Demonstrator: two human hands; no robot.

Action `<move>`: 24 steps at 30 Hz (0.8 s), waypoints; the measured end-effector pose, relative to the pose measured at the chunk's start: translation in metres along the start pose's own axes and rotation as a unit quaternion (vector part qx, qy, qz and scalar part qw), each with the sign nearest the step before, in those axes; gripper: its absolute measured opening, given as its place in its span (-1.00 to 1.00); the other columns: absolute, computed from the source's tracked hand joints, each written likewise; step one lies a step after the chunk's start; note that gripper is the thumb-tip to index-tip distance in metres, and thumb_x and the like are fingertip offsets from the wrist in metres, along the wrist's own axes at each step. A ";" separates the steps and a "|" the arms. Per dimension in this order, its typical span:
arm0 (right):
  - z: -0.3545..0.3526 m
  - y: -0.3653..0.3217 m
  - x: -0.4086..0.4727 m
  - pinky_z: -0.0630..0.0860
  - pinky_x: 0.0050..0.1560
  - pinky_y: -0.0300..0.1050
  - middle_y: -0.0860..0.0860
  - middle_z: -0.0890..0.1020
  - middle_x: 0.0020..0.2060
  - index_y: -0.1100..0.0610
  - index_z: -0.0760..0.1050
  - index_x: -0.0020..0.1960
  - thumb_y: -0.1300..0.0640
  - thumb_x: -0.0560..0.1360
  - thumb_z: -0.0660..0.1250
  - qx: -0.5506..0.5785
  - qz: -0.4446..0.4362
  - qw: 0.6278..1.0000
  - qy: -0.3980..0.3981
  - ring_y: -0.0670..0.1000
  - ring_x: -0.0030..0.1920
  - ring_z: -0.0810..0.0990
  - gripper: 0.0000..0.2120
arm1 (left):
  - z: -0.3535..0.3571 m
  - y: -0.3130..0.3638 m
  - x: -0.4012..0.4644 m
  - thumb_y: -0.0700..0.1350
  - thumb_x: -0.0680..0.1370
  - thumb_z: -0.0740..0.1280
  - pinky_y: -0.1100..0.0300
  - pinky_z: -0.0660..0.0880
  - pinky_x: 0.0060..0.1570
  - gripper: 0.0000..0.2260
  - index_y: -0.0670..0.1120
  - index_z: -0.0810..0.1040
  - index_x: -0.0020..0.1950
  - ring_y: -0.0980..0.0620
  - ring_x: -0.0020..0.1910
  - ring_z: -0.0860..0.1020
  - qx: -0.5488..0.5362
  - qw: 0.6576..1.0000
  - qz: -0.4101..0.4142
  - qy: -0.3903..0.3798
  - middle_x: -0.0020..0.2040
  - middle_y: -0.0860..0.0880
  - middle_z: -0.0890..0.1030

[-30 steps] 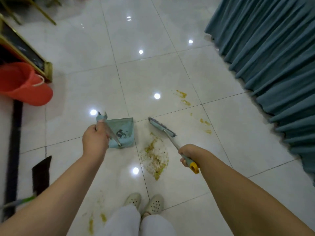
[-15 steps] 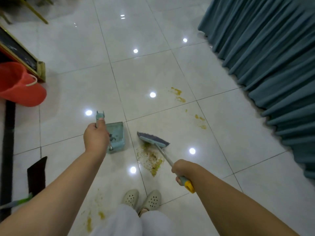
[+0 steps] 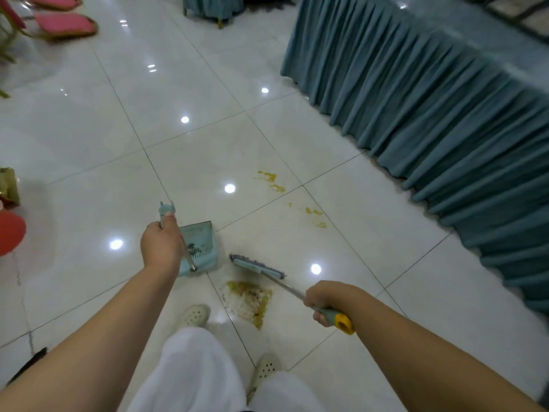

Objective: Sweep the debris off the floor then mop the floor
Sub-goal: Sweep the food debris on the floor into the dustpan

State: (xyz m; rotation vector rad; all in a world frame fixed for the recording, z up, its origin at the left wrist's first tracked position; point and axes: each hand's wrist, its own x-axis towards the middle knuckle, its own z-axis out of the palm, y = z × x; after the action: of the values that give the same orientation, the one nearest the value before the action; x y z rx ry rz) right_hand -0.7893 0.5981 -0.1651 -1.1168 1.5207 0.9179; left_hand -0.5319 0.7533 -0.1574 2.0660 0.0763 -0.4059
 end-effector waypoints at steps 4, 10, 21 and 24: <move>-0.009 -0.017 0.004 0.38 -0.50 -0.29 0.11 0.42 -0.33 0.28 0.35 0.17 0.21 0.58 0.23 0.051 -0.030 0.998 -0.005 -0.06 -0.45 0.37 -0.79 | 0.017 0.013 0.034 0.14 0.60 0.09 0.07 0.41 -0.24 -0.58 -0.15 0.42 -0.25 -0.09 -0.30 0.45 0.013 0.998 0.008 -0.059 -0.31 -0.12 0.47; 0.007 -0.048 0.031 0.38 -0.55 -0.35 0.12 0.44 -0.29 0.25 0.38 0.32 0.25 0.57 0.25 0.174 0.000 0.985 0.013 -0.04 -0.43 0.39 -0.67 | 0.033 0.025 0.110 0.13 0.60 0.11 0.07 0.39 -0.22 -0.59 -0.13 0.43 -0.29 -0.07 -0.32 0.43 0.029 0.987 0.024 -0.155 -0.32 -0.10 0.47; 0.151 -0.081 -0.002 0.40 -0.48 -0.21 0.09 0.45 -0.37 0.25 0.35 0.38 0.20 0.57 0.24 0.202 0.033 0.979 0.003 -0.02 -0.44 0.39 -0.61 | 0.020 0.053 0.197 0.16 0.58 0.11 0.08 0.37 -0.29 -0.58 -0.13 0.42 -0.29 -0.08 -0.37 0.42 0.107 0.944 0.062 -0.305 -0.32 -0.14 0.46; 0.182 -0.077 -0.015 0.37 -0.47 -0.22 0.09 0.43 -0.35 0.23 0.36 0.39 0.22 0.58 0.22 0.215 0.032 0.976 0.003 -0.03 -0.43 0.38 -0.62 | 0.025 0.052 0.190 0.18 0.57 0.10 0.17 0.33 -0.37 -0.54 -0.15 0.41 -0.31 -0.07 -0.41 0.39 0.132 0.929 0.077 -0.336 -0.34 -0.13 0.46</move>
State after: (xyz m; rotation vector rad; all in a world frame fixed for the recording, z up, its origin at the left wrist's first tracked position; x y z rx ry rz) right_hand -0.6642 0.7491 -0.1909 -0.7604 1.6673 0.5846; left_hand -0.3482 0.6841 -0.1852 2.0600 -0.5765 -1.0462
